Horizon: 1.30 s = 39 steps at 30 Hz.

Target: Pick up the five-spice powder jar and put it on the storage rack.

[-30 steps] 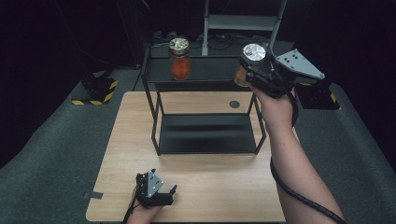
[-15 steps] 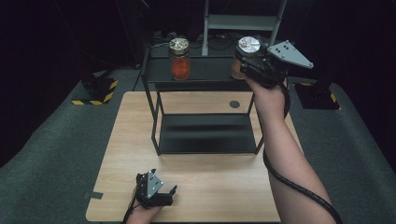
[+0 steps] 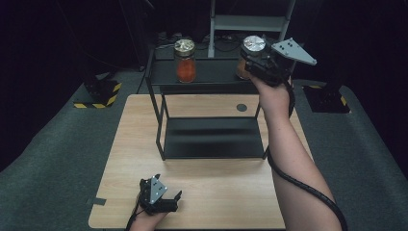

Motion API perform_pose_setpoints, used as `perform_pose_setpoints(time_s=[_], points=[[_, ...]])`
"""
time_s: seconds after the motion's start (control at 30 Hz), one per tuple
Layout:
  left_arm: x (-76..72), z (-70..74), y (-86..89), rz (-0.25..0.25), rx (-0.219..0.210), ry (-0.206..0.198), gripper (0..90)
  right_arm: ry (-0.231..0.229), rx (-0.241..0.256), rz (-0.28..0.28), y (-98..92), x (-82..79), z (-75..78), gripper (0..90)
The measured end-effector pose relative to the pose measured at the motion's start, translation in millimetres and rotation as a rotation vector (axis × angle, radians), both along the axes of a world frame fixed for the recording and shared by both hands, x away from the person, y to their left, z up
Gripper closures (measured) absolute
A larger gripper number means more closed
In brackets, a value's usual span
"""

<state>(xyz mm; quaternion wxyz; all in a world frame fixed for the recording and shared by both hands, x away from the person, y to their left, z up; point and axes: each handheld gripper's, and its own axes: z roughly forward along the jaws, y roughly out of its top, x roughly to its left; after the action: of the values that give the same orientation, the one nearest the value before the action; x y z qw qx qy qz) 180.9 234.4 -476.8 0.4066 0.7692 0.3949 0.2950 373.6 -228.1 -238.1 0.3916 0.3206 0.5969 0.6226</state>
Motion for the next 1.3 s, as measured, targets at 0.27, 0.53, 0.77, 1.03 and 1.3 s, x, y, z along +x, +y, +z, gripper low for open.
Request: perform_pose_setpoints(time_s=[0.27,0.53,0.77,1.03,1.3], points=[[0.3,-0.1,1.2,0.000,-0.006,0.002,1.1,0.017,0.000,-0.001,1.8,4.3,-2.2,33.9],[0.5,0.0,2.0,-0.002,-0.008,0.002,1.1,0.025,0.009,0.002,2.9,6.4,-5.2,33.8],[0.7,0.1,2.0,-0.004,-0.007,0.002,1.1,0.023,0.013,-0.001,6.5,10.4,-7.6,33.5],[1.2,0.0,3.2,-0.005,-0.014,0.005,1.1,0.028,0.021,-0.001,9.0,15.3,-9.4,33.4],[1.3,0.0,3.3,-0.006,-0.014,0.005,1.1,0.029,0.022,0.000,8.5,16.3,-9.5,33.0]])
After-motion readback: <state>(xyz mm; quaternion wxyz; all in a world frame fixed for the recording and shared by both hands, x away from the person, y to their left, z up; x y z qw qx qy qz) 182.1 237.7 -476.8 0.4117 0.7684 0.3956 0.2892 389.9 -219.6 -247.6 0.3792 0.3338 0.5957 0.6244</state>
